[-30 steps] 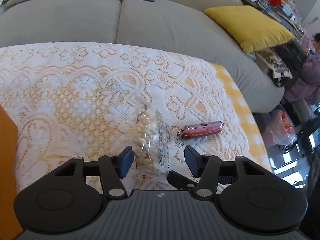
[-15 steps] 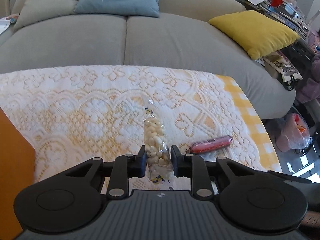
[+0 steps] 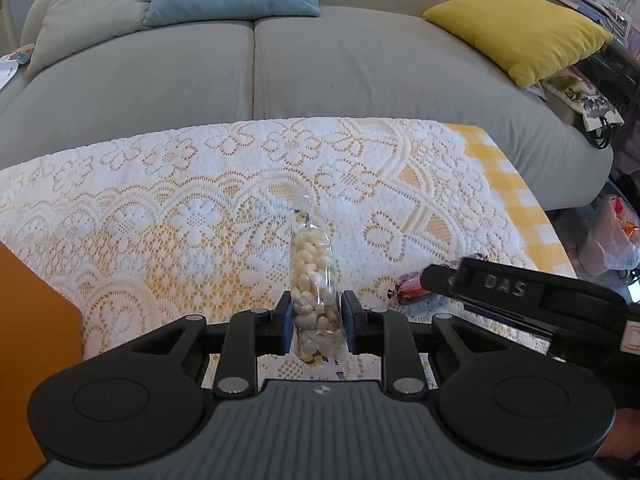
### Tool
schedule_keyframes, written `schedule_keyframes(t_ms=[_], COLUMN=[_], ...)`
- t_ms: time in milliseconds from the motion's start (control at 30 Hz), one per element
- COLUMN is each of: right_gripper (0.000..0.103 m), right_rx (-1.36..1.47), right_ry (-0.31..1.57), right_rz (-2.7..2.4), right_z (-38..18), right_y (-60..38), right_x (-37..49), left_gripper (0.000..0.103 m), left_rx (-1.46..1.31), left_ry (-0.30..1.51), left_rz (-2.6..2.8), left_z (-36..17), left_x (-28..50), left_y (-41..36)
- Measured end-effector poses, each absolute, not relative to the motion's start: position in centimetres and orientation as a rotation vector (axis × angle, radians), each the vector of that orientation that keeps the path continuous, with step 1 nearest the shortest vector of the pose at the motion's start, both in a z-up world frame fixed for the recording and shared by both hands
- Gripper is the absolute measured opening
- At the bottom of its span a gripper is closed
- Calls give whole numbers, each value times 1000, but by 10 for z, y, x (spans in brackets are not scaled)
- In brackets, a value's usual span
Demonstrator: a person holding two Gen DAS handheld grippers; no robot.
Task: Organize snacks
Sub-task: 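Grasp the red sausage stick with the right tool while the left tool holds the peanut bag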
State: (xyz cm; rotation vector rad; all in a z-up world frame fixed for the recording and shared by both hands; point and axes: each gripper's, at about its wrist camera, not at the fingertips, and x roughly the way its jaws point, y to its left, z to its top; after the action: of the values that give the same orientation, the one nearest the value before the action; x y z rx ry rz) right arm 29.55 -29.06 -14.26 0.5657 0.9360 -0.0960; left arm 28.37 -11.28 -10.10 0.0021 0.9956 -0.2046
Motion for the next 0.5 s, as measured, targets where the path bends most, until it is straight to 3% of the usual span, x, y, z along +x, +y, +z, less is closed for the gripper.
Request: schedule_keyframes(t_ms=[333,500], right_gripper=[48,32], right_rx=[393,366], right_ry=[924,918], right_rz=[-78,-13], right_z=[-148,-149], right_y=[-269,-263], right_x=[308,312], left_gripper=[27,28], left_rx=[2,-21], left_ry=[1021,1031], left_rz=[-216,-207], left_z=[-105,-105], left_x=[284,286], left_y=[-112,-109])
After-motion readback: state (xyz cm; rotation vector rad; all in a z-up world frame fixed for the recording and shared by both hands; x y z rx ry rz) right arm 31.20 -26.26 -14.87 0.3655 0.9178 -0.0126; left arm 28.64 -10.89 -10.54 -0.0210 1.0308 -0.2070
